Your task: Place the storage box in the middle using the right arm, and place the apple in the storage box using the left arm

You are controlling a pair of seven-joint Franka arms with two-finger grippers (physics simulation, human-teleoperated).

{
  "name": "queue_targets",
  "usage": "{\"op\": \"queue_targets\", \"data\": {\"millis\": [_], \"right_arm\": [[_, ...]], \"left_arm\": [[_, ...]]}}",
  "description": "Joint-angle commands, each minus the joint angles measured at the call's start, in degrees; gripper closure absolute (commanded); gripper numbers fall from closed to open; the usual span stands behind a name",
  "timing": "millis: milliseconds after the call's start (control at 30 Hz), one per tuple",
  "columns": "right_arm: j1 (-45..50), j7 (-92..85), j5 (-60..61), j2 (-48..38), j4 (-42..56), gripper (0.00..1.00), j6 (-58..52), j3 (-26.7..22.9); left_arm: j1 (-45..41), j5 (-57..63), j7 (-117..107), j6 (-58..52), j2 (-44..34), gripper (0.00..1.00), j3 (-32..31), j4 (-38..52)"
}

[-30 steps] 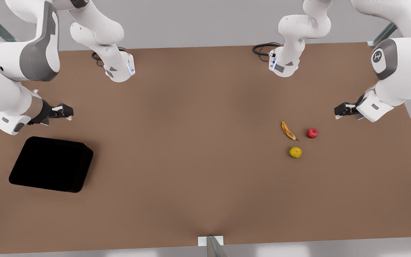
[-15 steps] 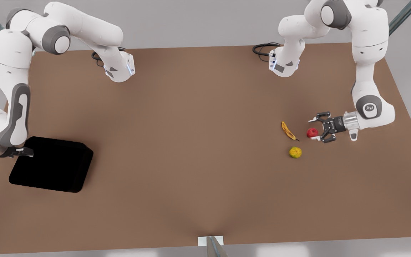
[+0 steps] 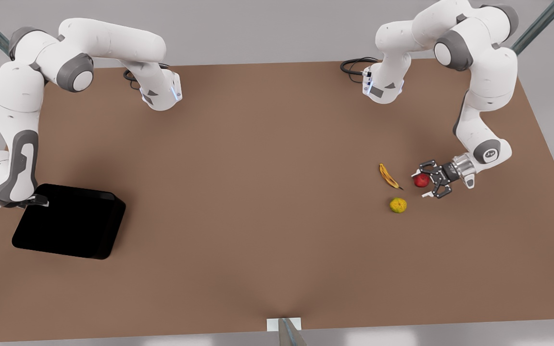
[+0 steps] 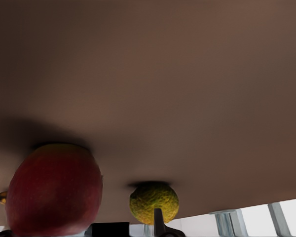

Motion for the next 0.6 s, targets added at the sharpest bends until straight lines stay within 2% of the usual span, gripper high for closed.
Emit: {"op": "queue_targets", "data": {"millis": [0,67,300,467,567], "right_arm": [[0.0,-0.1,-0.1,0.0,0.1,0.51,-0.4,0.0],[0.0,-2.5,-0.4,0.0,0.1,0.64,-0.3,0.0],[0.0,-2.5,-0.4,0.2,-0.1,0.65,0.0,0.0],[0.0,-2.3,-0.6,0.5,-0.2,0.76,-0.3,0.1],[0.0,-2.3,-0.5,0.4,0.0,0.78,-0.8,0.1]], "left_arm": [[0.0,-1.4,0.0,0.1,0.0,0.00,0.0,0.0],[0.0,-2.3,0.5,-0.7,0.2,0.00,0.0,-0.5],[0.1,-2.9,1.3,-0.2,1.0,0.03,0.1,-1.3],[0.2,-2.6,2.9,-1.4,0.7,0.06,0.6,-2.5],[1.0,-2.3,3.3,-1.4,1.1,0.06,0.8,-2.5]]}}
